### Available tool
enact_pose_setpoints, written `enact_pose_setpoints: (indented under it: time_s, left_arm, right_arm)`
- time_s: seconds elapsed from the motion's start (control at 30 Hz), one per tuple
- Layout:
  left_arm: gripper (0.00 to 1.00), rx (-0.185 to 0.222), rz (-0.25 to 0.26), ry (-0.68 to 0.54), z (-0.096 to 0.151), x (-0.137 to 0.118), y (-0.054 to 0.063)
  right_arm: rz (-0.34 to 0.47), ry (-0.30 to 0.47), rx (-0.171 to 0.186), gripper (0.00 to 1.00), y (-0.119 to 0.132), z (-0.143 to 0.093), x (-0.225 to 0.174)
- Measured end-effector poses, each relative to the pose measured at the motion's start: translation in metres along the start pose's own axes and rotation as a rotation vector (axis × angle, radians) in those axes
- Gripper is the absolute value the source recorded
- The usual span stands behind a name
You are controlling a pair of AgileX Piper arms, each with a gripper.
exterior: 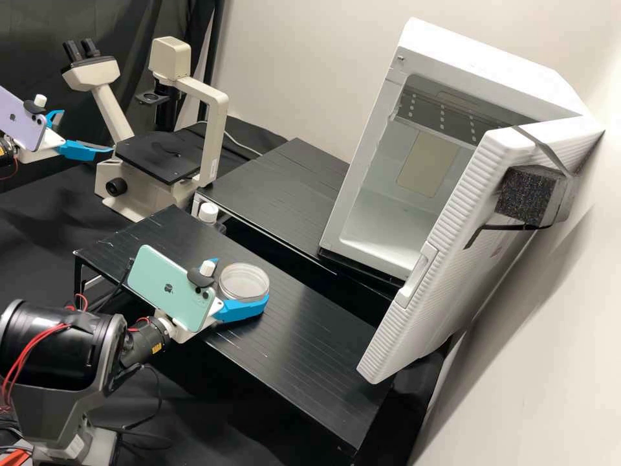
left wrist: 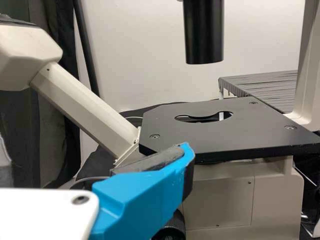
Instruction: Move the petri dish to the bench.
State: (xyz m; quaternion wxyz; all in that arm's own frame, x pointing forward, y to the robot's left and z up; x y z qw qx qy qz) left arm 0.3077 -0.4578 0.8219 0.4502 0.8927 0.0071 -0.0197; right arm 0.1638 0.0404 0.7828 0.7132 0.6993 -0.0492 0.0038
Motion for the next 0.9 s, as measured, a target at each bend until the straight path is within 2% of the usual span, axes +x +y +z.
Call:
enact_pose_setpoints:
  time_s: [0.13, 0.3, 0.5, 0.7, 0.9]
  left_arm:
    - [1.00, 0.000, 0.000, 0.000, 0.000, 0.000, 0.000]
    - [1.00, 0.000, 0.000, 0.000, 0.000, 0.000, 0.000]
    - [1.00, 0.000, 0.000, 0.000, 0.000, 0.000, 0.000]
    - [1.00, 0.000, 0.000, 0.000, 0.000, 0.000, 0.000]
    - [1.00, 0.000, 0.000, 0.000, 0.000, 0.000, 0.000]
  right_arm:
    - [-0.008, 0.014, 0.000, 1.00, -0.001, -0.002, -0.001]
    - [0.020, 0.046, 0.017, 1.00, 0.006, -0.007, -0.005]
    - [0.085, 0.078, 0.056, 1.00, 0.020, -0.012, -0.012]
    - [0.109, 0.129, 0.048, 1.00, 0.028, -0.019, -0.019]
    - [0.159, 0.099, 0.089, 1.00, 0.035, -0.015, -0.020]
